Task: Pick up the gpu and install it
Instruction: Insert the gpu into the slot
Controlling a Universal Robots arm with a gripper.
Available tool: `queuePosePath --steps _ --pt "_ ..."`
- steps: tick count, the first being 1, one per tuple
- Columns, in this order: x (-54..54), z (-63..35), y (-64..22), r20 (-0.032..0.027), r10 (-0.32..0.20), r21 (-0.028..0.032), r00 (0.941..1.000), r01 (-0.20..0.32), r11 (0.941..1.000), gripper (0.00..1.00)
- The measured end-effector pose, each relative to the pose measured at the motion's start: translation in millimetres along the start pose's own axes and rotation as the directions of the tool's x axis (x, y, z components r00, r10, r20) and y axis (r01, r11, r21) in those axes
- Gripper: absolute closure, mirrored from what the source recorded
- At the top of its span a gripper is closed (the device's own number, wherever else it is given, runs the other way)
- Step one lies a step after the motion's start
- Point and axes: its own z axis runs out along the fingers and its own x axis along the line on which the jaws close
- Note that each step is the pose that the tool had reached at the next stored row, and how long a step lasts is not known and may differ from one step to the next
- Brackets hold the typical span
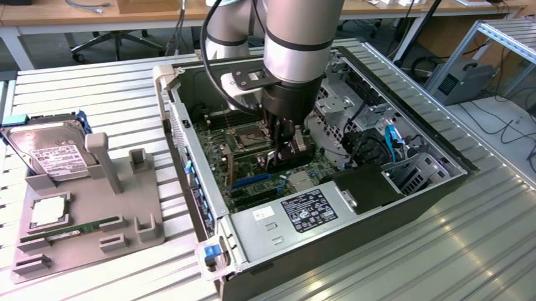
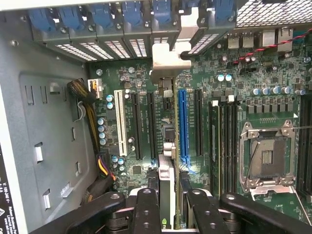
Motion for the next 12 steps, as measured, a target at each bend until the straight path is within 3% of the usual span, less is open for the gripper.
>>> queuePosePath --steps 4,5,12 --pt "-0.4 0.1 0.0 -0.0266 -0.002 0.0015 0.9996 0.002 1.0 0.73" --pt "-0.5 0.1 0.0 -0.03 -0.002 0.0018 0.9995 0.002 1.0 0.73" --pt "-6.4 0.0 0.3 -0.0335 -0.003 0.002 0.9994 0.003 1.0 0.73"
